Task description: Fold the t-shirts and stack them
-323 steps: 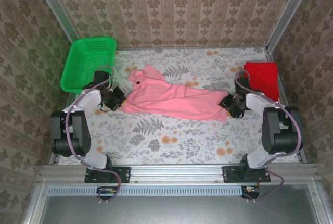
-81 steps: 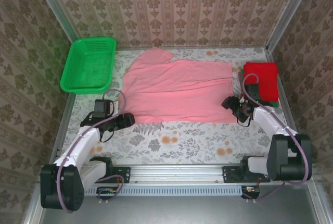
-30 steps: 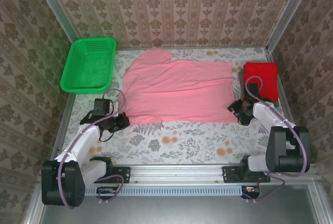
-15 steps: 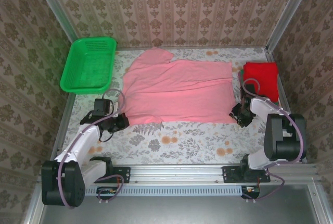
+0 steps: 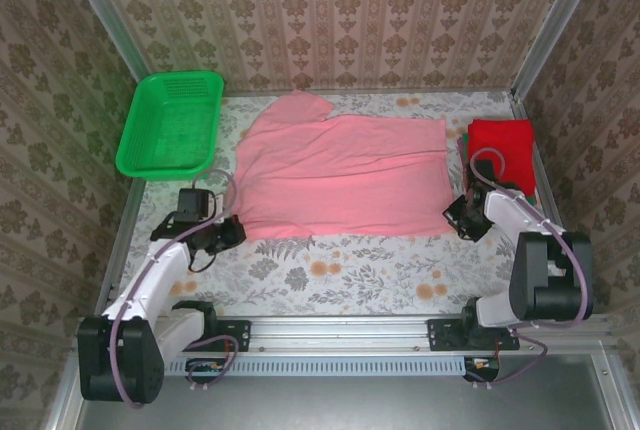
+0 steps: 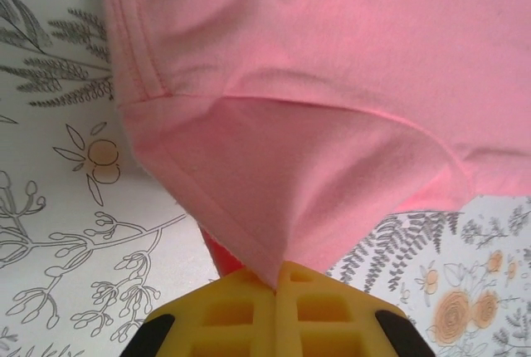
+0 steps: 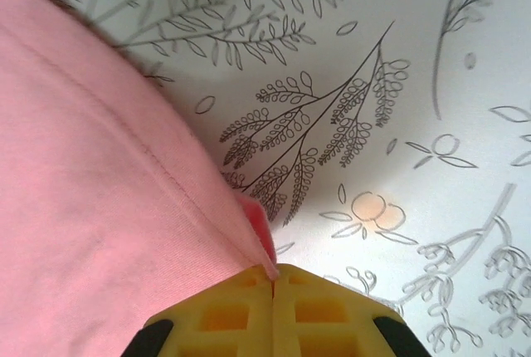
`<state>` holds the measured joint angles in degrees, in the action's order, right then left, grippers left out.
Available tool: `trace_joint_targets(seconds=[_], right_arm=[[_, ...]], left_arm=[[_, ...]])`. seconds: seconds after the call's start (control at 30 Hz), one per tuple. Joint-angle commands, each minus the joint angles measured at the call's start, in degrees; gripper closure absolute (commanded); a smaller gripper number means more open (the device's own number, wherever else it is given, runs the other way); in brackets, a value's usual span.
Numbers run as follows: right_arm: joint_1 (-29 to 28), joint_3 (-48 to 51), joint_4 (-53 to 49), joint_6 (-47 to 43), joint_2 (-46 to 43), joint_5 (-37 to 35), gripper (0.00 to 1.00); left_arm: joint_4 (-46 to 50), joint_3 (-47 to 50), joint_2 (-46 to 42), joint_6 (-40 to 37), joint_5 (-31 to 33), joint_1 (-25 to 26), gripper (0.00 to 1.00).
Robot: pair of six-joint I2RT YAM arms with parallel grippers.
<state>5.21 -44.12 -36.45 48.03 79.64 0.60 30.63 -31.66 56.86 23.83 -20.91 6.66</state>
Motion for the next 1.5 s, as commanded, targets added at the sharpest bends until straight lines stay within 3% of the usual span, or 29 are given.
trace_joint_targets(seconds=[0.0,0.27,0.73,1.47], right_arm=[[0.24,-2.39,-4.54,0.18,-4.74,-2.91,1.00],[0.32,-9.98,-7.15,1.03,-4.81,-4.31,1.00],[0.32,-23.07,-6.15,0.87,7.72,-3.73,1.00],[0.26,-33.29,-5.66,2.49,20.24,-4.28,1.00]], left_arm=[[3.51,-4.38,-1.84,2.46,1.48,-0.65,1.00],[7.16,-14.43,6.35,3.43,1.60,-1.56,1.00],[6.51,-30.36,25.23,3.94,0.08,-2.93,1.00],[7.15,-50.02,45.51,0.44,-2.47,-3.34,1.00]])
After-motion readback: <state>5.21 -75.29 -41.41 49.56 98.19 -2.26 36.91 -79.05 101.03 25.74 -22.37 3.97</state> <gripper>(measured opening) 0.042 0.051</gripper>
